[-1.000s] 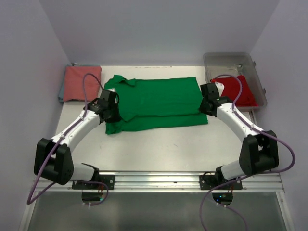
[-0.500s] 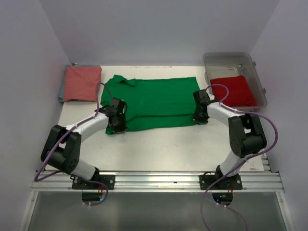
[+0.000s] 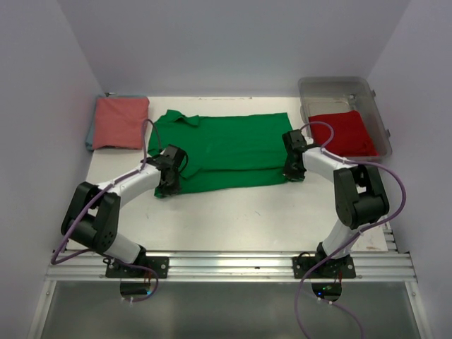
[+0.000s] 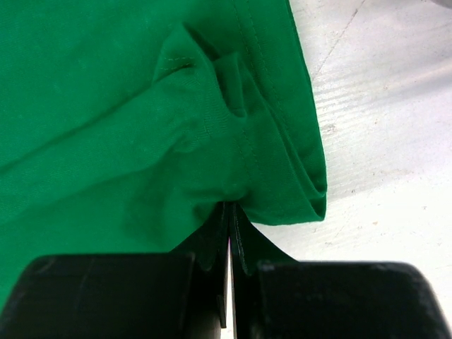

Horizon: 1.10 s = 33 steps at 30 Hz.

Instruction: Fold and stack the t-shirts

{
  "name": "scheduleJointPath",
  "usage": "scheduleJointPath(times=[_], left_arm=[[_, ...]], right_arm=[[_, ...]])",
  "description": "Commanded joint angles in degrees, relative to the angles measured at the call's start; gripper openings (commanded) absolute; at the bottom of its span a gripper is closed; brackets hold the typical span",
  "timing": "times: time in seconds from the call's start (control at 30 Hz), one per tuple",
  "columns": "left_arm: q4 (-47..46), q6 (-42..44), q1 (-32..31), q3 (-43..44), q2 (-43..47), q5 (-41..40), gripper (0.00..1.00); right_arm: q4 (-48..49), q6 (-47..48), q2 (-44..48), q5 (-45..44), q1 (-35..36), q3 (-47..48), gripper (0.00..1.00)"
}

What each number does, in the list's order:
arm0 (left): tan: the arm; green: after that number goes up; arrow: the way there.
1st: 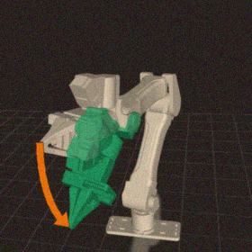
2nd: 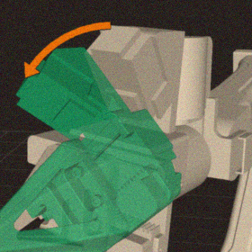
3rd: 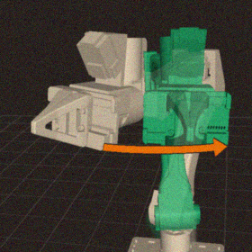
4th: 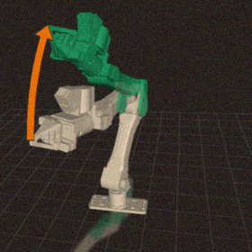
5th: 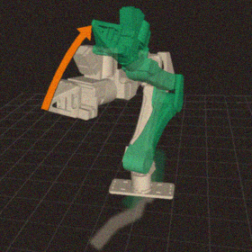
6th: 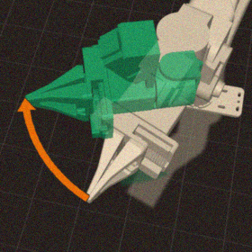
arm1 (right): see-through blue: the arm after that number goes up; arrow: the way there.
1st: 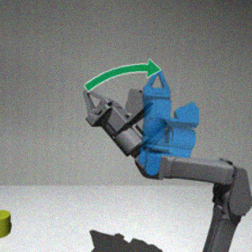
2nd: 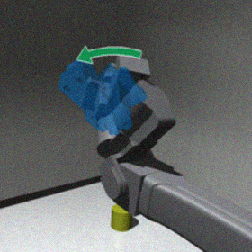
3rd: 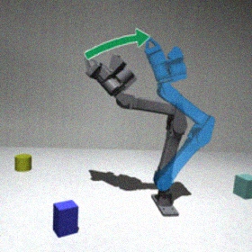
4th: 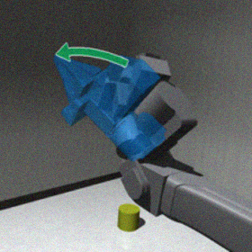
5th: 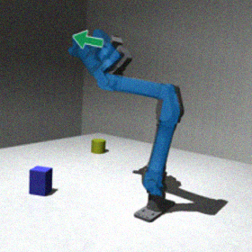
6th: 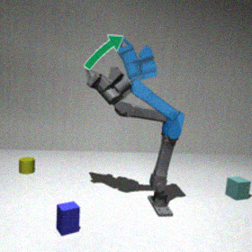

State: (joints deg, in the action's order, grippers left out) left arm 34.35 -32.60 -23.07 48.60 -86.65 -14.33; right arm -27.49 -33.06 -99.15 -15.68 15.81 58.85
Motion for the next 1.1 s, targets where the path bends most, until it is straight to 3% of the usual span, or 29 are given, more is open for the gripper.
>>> scheduleJointPath(times=[0.0, 0.27, 0.7, 1.07], left_arm=[[0.81, -0.8, -0.31, 3.25, 2.8, -0.88, 0.0], [4.06, -0.54, -0.31, 7.12, 2.64, -5.44, 0.0], [5.37, -1.5, 1.54, 9.76, -8.71, -12.21, 0.0], [11.26, -0.98, 1.71, 6.25, -12.92, -16.79, 0.01]], right_arm=[[-4.85, 1.59, 1.15, 0.91, 0.09, 0.82, 0.0], [-10.13, 3.18, 7.04, 5.14, 1.5, 4.16, 0.0], [-5.39, 0.8, -3.76, -2.77, 1.5, 6.37, 0.0], [-11.88, -1.22, -7.72, -9.81, -0.08, 3.2, 0.0]])
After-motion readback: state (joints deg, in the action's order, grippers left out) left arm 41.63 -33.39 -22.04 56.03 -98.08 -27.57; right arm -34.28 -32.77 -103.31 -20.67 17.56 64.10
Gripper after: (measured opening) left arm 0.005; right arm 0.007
